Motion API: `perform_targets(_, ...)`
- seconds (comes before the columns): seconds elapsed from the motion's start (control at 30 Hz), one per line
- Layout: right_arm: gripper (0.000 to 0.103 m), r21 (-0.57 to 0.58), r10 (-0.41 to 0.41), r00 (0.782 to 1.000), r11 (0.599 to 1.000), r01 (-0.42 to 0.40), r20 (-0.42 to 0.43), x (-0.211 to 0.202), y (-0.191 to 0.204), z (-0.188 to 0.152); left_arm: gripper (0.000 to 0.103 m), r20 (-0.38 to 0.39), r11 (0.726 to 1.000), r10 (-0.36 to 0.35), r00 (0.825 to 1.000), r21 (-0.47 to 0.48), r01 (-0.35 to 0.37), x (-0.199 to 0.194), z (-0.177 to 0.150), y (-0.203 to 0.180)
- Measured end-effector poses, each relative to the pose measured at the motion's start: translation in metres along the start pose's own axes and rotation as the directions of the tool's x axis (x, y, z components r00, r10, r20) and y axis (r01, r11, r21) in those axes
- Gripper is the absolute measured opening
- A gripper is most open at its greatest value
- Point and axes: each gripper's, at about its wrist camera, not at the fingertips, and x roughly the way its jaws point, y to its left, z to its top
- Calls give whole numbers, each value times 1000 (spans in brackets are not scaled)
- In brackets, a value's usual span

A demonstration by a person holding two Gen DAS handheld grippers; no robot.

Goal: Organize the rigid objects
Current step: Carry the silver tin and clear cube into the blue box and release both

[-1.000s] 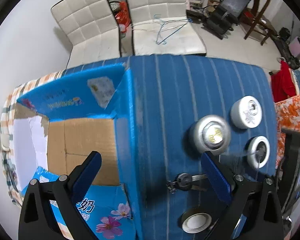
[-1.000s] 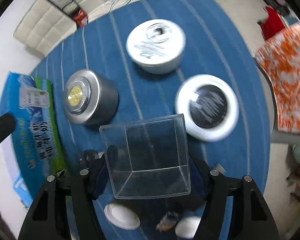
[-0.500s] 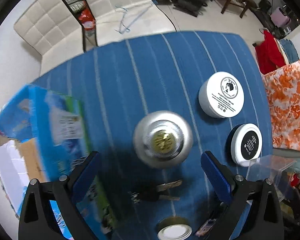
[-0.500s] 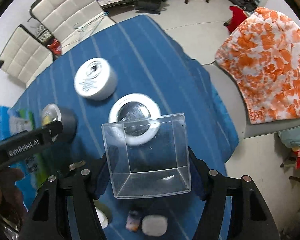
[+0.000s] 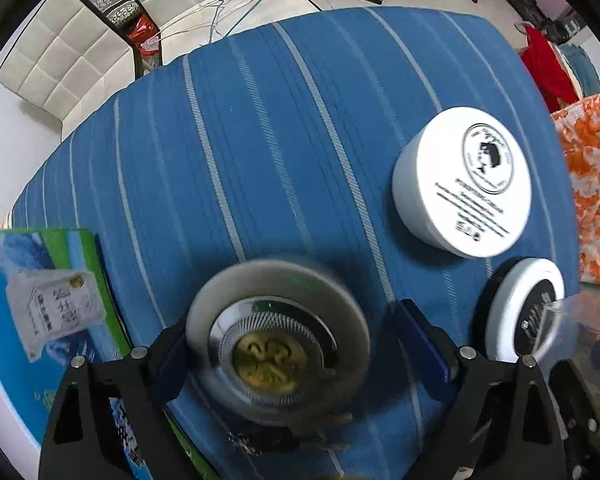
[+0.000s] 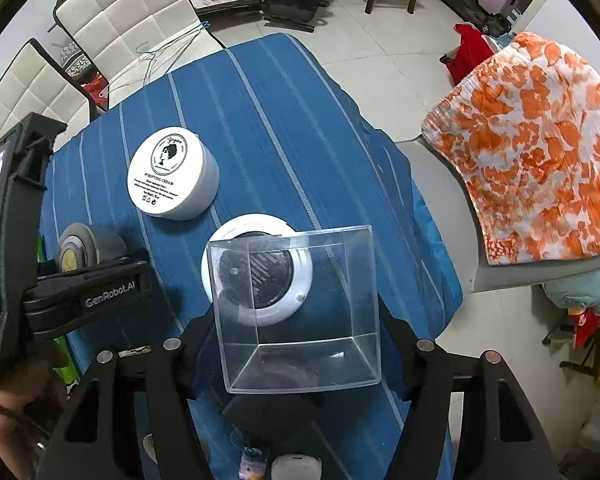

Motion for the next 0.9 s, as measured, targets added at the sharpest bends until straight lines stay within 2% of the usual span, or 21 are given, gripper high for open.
perform_targets(0.07, 68, -6, 1, 1000, 1000, -1, -1, 1, 3, 1, 74, 11, 1000, 14, 1000, 0, -14, 3, 1, 5)
perform_targets(0.13, 68, -10, 4, 1000, 1000, -4, -1, 1, 6, 1, 70, 29, 1000, -23, 999, -21, 23, 4, 0, 11)
perform_targets(0.6, 67, -36, 23, 999, 999, -22, 35, -18, 11, -5, 69, 104, 998, -53, 993, -20, 55, -16, -31, 7)
perform_targets(0.9, 67, -53, 71, 993, 996, -67, 90, -56, 9, -13, 69, 203, 995, -91, 975, -19, 96, -66, -55, 12)
